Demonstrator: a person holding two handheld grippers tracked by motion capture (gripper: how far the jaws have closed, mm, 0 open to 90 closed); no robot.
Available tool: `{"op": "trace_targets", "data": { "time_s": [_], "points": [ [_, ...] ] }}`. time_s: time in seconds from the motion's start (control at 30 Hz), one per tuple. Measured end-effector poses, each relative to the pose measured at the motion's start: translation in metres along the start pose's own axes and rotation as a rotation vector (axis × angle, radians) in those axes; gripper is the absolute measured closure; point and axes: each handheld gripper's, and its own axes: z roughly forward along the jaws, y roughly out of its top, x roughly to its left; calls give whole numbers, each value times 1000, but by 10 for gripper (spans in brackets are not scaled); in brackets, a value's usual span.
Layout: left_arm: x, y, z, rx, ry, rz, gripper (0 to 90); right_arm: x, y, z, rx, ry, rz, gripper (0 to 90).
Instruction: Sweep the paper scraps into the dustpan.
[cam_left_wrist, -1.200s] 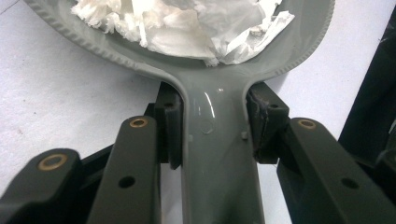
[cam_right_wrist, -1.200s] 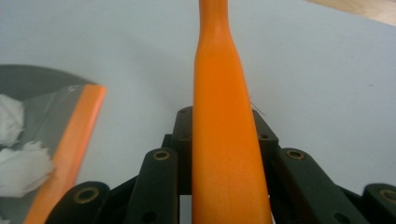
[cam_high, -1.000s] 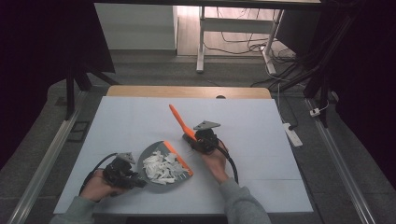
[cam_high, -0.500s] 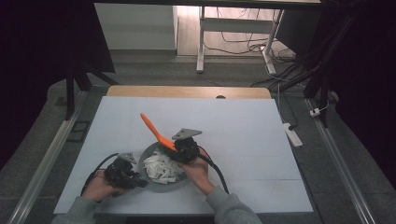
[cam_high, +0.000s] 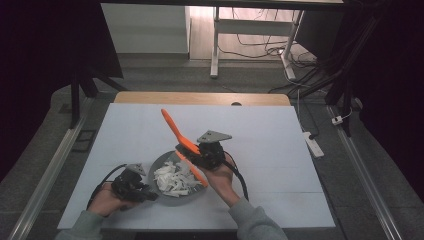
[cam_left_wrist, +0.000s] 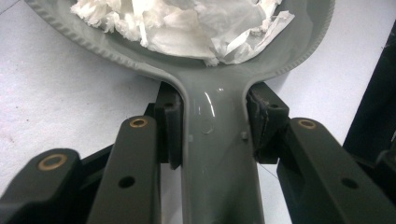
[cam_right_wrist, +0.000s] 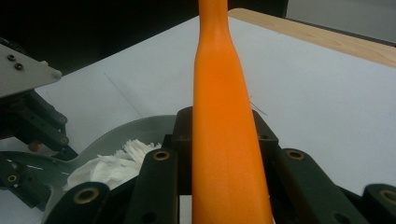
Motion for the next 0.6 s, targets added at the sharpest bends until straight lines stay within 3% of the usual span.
{"op": "trace_targets", "data": {
  "time_s": [0.27,0.6],
  "points": [
    [0,0,0,-5,2,-1,614,-9,-1,-7,4,-29,6,707],
    [-1,-1,-1,-22,9,12,614,-35,-11,-16,15,-104,45,707]
  ]
}}
